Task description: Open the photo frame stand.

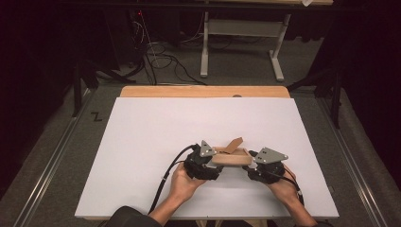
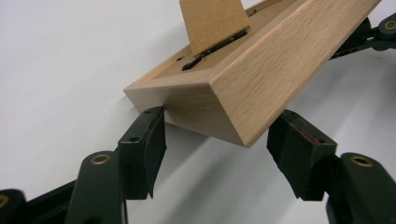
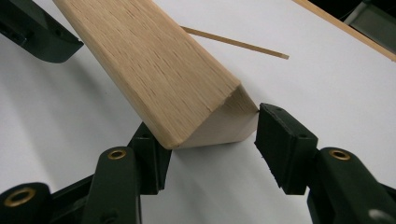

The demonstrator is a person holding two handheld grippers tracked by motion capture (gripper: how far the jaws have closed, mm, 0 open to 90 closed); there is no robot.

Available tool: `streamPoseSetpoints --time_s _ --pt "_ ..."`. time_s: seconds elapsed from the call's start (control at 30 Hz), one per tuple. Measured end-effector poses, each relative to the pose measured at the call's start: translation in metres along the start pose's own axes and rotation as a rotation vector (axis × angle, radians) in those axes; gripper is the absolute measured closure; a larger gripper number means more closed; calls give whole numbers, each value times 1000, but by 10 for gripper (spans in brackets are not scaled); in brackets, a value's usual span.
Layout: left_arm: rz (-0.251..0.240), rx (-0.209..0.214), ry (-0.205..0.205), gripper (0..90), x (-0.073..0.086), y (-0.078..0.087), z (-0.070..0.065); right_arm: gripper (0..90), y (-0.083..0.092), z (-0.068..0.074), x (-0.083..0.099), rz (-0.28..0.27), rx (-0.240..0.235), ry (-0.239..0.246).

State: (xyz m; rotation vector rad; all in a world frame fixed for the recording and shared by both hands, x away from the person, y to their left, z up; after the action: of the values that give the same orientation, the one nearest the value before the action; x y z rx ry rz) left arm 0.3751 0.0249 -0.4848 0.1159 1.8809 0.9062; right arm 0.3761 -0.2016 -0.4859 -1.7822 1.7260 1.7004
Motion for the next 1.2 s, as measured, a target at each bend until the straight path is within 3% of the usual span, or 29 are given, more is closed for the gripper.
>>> streamPoseSetpoints --time_s 0.33,0.7,1.2 --pt "-14 -10 0 427 -1 1 2 504 -1 0 -1 -11 27 2" --pt "-22 -16 1 492 -1 0 7 523 -2 -4 -4 -10 22 -61" --pt "-14 -26 14 495 -1 -6 15 526 -7 -12 -7 -18 -11 -148"
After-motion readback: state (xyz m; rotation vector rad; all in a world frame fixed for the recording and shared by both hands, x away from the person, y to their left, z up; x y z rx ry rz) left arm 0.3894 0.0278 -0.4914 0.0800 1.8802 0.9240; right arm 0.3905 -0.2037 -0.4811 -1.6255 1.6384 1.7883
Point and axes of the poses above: each handheld gripper's, and its own axes: y roughly backward along the jaws, x roughly out of its underside, z roughly to its left, the point moved 2 cm from there along -y, roughly forward along the jaws, and after that the axes turned 12 degrees about x, right-handed, at the moved point
